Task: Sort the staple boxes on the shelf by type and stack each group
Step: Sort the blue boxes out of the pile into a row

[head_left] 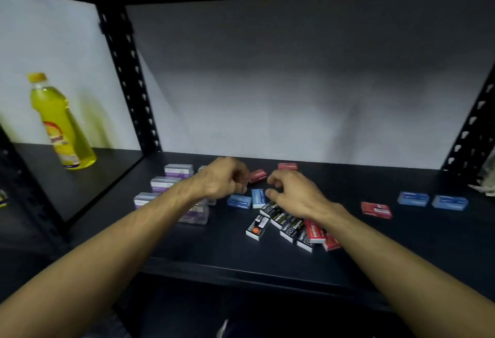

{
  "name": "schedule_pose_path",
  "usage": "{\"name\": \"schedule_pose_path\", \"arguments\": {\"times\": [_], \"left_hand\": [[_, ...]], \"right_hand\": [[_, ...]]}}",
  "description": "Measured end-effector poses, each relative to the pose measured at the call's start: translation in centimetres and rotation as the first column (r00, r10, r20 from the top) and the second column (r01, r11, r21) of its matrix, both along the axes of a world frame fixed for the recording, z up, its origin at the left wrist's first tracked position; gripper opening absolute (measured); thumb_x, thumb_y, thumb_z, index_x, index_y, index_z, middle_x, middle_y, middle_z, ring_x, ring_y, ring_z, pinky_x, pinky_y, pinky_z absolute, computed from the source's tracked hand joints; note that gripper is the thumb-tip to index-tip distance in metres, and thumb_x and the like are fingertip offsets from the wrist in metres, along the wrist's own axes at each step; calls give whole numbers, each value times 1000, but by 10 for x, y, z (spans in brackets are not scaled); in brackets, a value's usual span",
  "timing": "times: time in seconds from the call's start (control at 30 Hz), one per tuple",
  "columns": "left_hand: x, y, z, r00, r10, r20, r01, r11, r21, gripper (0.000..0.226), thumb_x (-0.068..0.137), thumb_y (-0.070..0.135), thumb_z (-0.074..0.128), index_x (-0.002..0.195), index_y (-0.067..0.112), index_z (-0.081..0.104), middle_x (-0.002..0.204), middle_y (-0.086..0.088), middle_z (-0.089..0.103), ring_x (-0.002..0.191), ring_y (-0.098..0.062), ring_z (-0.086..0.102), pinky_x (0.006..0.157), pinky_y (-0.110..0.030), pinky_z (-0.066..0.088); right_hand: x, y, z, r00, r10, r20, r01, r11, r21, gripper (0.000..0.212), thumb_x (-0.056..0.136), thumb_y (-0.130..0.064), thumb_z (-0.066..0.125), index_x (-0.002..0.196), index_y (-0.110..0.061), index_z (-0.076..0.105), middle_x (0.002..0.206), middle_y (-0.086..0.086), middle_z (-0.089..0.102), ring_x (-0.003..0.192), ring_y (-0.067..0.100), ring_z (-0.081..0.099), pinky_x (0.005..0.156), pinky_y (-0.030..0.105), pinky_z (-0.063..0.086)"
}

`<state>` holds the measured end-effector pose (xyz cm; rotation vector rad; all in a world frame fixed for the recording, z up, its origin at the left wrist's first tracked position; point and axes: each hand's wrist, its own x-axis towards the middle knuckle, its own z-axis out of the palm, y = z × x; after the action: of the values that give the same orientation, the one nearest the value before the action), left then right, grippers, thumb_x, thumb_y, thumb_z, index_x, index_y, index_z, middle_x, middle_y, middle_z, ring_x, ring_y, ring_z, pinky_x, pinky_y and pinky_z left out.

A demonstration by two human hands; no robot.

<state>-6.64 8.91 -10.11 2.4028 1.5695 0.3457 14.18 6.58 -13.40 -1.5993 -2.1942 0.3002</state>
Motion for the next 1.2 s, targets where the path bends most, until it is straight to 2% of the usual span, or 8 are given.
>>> {"name": "schedule_pose_path", "arguments": {"times": [0.17,0.33,0.5,0.67,0.77,0.93,1.1,1.2], "left_hand": [[-10,-3,-5,992,-60,-115,61,998,7,26,83,23,75,108,20,69,94,10,65,86,-11,61,73,-20,41],[-4,1,-13,959,-126,-255,135,991,18,15,84,23,72,97,17,65,94,0,66,83,-21,61,69,-29,45],[1,6,-18,944,-114,-309,119,993,-4,28,84,27,70,111,19,67,110,-1,67,97,-23,63,86,-38,53],[3,12,-22,951,-108,-290,104,994,-28,29,82,29,73,109,21,66,103,2,64,93,-19,60,80,-29,48],[5,16,-24,960,-113,-258,102,993,-56,27,78,30,76,101,25,64,92,5,60,84,-17,58,69,-25,41],[10,18,-25,972,-117,-204,99,990,-97,32,74,32,82,90,26,55,78,6,57,68,-12,54,58,-27,38],[7,17,-25,987,-111,-113,94,986,-141,42,72,28,85,98,24,53,79,5,55,69,-14,54,59,-28,40],[7,16,-24,991,-102,-88,87,984,-156,48,71,26,86,107,22,54,80,6,54,68,-12,52,58,-27,39]], "right_hand": [[-29,2,-7,997,-7,80,13,997,-73,38,88,-45,61,119,-24,59,108,-3,61,99,19,60,82,38,52],[-36,6,-9,992,-15,124,28,994,-104,39,87,-44,61,122,-26,61,114,-2,58,104,19,56,84,39,51],[-27,8,-6,994,-18,108,32,991,-131,44,89,-24,62,133,-21,56,124,-1,58,108,17,56,89,36,49],[-19,11,-9,995,-48,93,61,988,-140,52,90,-18,62,141,-15,51,138,3,55,124,20,53,100,41,47],[-17,13,-8,994,-62,89,75,985,-158,40,89,-21,64,129,-14,61,124,4,62,106,19,60,86,34,51],[-14,17,-8,997,-62,37,68,979,-195,26,87,-15,67,112,-18,64,101,-1,64,77,11,60,58,23,39],[-9,17,-6,997,-70,9,71,979,-190,27,82,-7,68,103,-20,57,100,-3,60,85,15,60,66,28,48],[-7,19,-6,998,-61,-13,58,980,-193,29,82,-3,68,102,-20,56,102,-2,59,87,14,59,64,24,43]]}}
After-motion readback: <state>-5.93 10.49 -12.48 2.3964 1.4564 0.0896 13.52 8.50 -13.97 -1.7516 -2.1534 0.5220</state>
